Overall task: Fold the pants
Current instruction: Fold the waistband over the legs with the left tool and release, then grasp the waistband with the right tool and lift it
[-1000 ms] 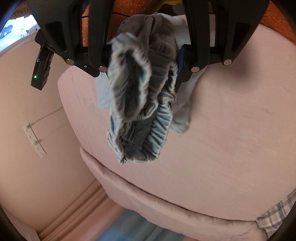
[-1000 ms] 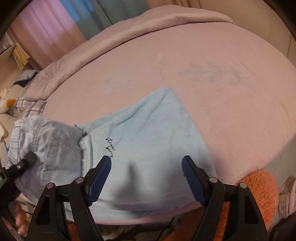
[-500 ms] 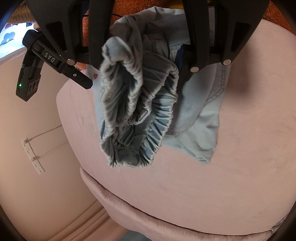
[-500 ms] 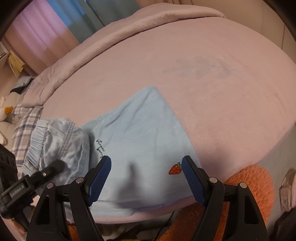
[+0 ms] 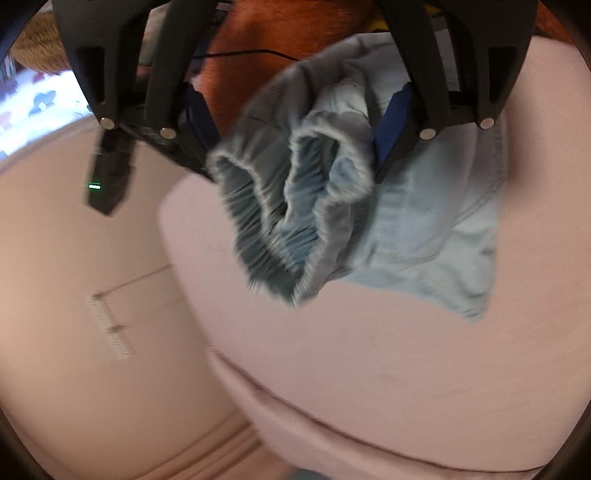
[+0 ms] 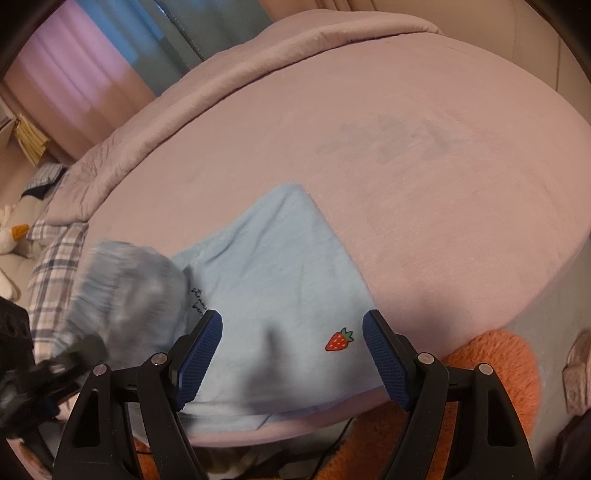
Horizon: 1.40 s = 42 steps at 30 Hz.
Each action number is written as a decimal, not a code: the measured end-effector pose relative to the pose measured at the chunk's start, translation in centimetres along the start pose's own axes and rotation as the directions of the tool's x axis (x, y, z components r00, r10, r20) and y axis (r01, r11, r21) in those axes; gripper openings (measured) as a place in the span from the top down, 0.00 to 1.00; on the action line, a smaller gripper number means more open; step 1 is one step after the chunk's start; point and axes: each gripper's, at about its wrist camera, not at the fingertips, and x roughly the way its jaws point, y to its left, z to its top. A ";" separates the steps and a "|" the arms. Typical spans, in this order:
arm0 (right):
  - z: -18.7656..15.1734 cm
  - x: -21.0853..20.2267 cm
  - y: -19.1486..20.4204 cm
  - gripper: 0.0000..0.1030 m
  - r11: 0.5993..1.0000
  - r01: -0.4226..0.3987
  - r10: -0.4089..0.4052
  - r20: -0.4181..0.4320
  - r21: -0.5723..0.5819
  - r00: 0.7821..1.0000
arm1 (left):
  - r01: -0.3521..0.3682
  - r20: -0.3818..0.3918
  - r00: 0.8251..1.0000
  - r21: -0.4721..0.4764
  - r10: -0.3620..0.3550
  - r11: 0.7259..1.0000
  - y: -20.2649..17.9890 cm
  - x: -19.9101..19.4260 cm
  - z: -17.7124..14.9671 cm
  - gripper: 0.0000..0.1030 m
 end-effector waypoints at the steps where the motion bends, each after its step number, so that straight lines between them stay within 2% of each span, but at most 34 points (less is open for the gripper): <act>1: 0.0 -0.1 -0.1 0.24 1.000 -0.003 0.003 0.001 0.001 1.000 | -0.008 0.008 1.000 0.006 0.008 1.000 -0.2 -0.2 0.1 0.25; 4: 0.0 -0.1 -0.3 0.24 1.000 -0.002 0.002 0.007 0.005 1.000 | -0.040 0.021 0.999 0.006 0.040 0.999 -0.3 -0.5 0.3 0.24; 11: -0.1 -0.7 -0.9 0.21 0.999 -0.018 0.017 0.022 0.028 1.000 | 0.004 0.002 1.000 -0.076 -0.003 0.997 2.1 -1.8 -0.6 0.22; 14: 0.2 -1.0 -0.7 0.17 0.999 -0.025 0.024 0.026 0.027 0.999 | 0.007 0.029 1.000 -0.088 -0.004 0.996 2.6 -3.4 -0.6 0.23; 20: 1.0 -1.7 2.0 0.12 0.997 -0.062 0.065 0.052 -0.047 0.997 | -0.082 0.134 0.986 -0.111 0.097 0.990 4.0 -7.0 -0.2 0.24; 23: 1.4 -1.4 3.5 0.10 0.991 -0.097 0.103 0.057 -0.087 0.993 | -0.134 0.154 0.976 -0.142 0.156 0.981 5.6 -7.8 -0.3 0.27; 26: 1.4 -0.3 4.3 0.10 0.990 -0.096 0.100 0.036 -0.108 0.994 | -0.185 0.143 0.967 -0.188 0.213 0.965 7.3 -8.0 -0.8 0.35; 29: 0.9 1.9 4.3 0.10 0.990 -0.092 0.089 -0.034 -0.106 0.995 | -0.231 0.117 0.959 -0.213 0.260 0.949 8.6 -7.9 -1.3 0.41; 34: -0.5 4.4 4.3 0.10 0.989 -0.058 0.041 -0.126 -0.133 0.991 | -0.272 0.076 0.951 -0.244 0.298 0.931 10.5 -7.7 -2.2 0.42; 39: -1.3 5.4 4.5 0.10 0.989 -0.098 0.081 -0.146 -0.110 0.986 | -0.283 0.054 0.950 -0.258 0.307 0.924 11.1 -7.4 -2.5 0.42; 41: -1.1 5.6 4.9 0.23 0.984 -0.114 0.095 -0.137 -0.134 0.986 | -0.282 0.045 0.952 -0.258 0.303 0.924 11.1 -7.2 -2.6 0.42; 42: -1.1 5.8 5.0 0.24 0.984 -0.110 0.091 -0.135 -0.142 0.987 | -0.281 0.043 0.952 -0.259 0.302 0.924 11.0 -7.1 -2.6 0.42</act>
